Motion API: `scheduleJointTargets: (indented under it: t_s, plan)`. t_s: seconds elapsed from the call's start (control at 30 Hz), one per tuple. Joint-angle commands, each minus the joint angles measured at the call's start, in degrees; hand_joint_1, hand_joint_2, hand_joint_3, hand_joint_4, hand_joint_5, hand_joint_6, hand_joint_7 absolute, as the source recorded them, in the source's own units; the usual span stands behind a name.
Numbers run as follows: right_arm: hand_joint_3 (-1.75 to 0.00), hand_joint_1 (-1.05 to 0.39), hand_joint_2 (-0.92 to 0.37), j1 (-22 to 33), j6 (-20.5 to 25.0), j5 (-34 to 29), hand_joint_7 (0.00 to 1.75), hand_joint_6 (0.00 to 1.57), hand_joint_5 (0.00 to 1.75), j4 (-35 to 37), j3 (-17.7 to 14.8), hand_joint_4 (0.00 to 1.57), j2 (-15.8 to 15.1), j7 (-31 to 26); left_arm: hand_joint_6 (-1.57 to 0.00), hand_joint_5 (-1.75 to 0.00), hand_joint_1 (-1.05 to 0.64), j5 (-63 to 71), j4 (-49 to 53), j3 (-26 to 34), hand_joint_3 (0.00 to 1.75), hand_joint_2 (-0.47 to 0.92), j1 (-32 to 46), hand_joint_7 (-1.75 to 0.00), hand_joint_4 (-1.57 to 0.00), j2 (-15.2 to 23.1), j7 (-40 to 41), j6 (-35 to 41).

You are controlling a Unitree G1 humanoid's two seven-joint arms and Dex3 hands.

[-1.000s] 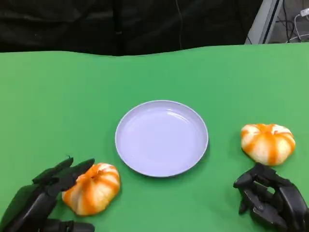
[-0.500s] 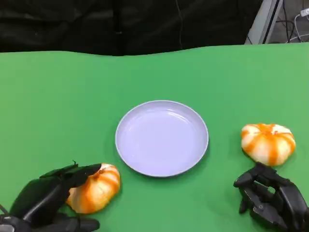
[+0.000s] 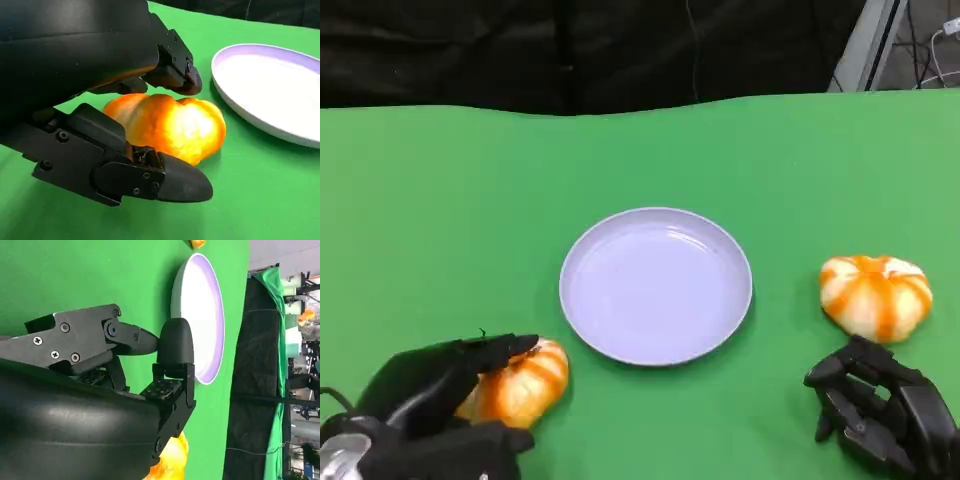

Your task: Grasp the bread from the table and place it into the plate.

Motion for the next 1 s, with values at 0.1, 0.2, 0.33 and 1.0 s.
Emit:
scheduleJointTargets:
  t_s: [0.1, 0.2, 0.33, 1.0]
  plan:
    - [-0.52, -0.27, -0.92, 0.49, 0.20, 0.05, 1.43, 0.64, 1.75, -0.77, -0.33, 0.71, -0.73, -0.45, -0.51, -0.05, -0.89, -0.34, 0.85, -1.74, 0.37, 0.92, -0.33, -0.03, -0.57, 1.04, 0.35, 0.46]
    - [-0.52, -0.28, -0.92, 0.53, 0.21, -0.07, 1.43, 0.64, 1.75, -0.83, -0.25, 0.71, -0.77, -0.63, -0.52, -0.04, -0.89, -0.46, 0.97, -2.01, 0.37, 0.92, -0.42, -0.02, -0.58, 1.16, 0.59, 0.54]
    - [-0.52, -0.27, -0.92, 0.45, 0.27, 0.30, 1.43, 0.64, 1.75, -0.73, -0.33, 0.72, -0.68, -0.29, -0.53, -0.05, -0.88, -0.43, 1.24, -2.39, 0.37, 0.92, -0.62, -0.03, -0.62, 1.20, 0.69, 0.84]
    - [-0.53, -0.26, -0.92, 0.80, 0.19, 0.63, 1.41, 0.65, 1.75, -1.44, -0.42, 0.72, -0.50, 0.07, -0.52, 0.00, -0.09, -2.15, -2.18, -3.45, 0.03, 0.88, 0.43, 0.00, -0.66, 2.63, -2.67, 4.74]
